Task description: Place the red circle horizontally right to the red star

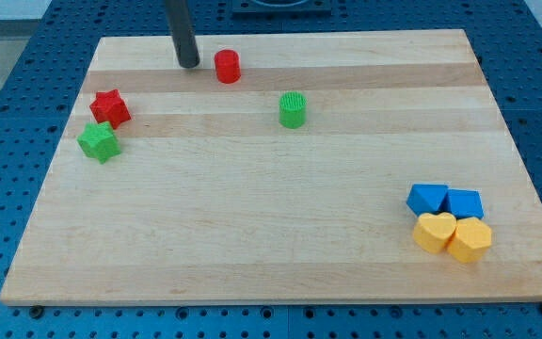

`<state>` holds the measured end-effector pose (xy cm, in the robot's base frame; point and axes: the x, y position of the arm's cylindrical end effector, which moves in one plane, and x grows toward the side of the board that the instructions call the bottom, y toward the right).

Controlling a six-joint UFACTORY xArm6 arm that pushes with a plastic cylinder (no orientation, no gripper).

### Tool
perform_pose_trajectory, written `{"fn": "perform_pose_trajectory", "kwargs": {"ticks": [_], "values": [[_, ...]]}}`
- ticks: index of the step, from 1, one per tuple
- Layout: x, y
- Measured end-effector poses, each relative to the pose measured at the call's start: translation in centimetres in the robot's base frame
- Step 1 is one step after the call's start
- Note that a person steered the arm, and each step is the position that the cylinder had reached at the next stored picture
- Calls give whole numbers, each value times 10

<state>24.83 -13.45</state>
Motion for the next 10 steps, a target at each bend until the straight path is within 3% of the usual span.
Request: {"fn": "perform_pose_trajectory", "kwargs": {"ticks": [2,5,10], "values": [[-7,59],[14,102],[71,14]]}}
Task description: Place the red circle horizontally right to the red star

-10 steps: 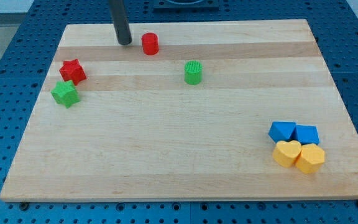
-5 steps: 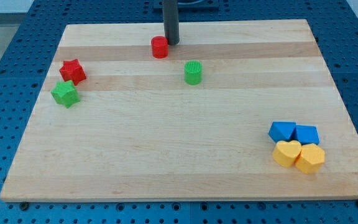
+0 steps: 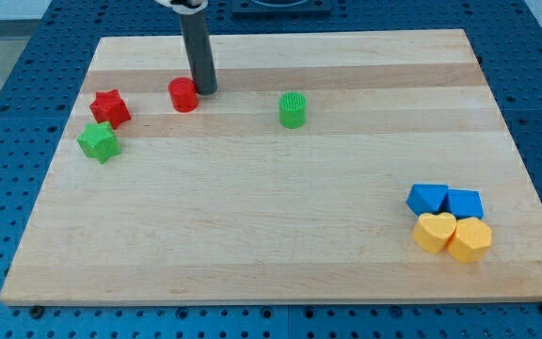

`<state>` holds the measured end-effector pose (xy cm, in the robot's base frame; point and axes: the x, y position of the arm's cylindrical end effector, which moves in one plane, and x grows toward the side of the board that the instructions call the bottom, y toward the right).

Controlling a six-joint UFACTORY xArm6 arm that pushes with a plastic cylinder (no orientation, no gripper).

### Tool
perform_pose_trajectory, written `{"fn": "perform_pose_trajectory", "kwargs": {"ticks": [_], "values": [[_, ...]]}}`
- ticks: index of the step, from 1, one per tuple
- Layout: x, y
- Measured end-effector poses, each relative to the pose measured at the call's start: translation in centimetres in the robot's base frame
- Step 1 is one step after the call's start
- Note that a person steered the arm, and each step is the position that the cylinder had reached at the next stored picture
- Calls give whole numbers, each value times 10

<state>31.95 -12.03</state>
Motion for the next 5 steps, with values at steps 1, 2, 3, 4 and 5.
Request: {"fn": "perform_pose_trajectory", "kwargs": {"ticks": [1,2,3,4,5], "values": [[10,-17],[18,-32],[19,-33],[19,-27],[18,16]]}}
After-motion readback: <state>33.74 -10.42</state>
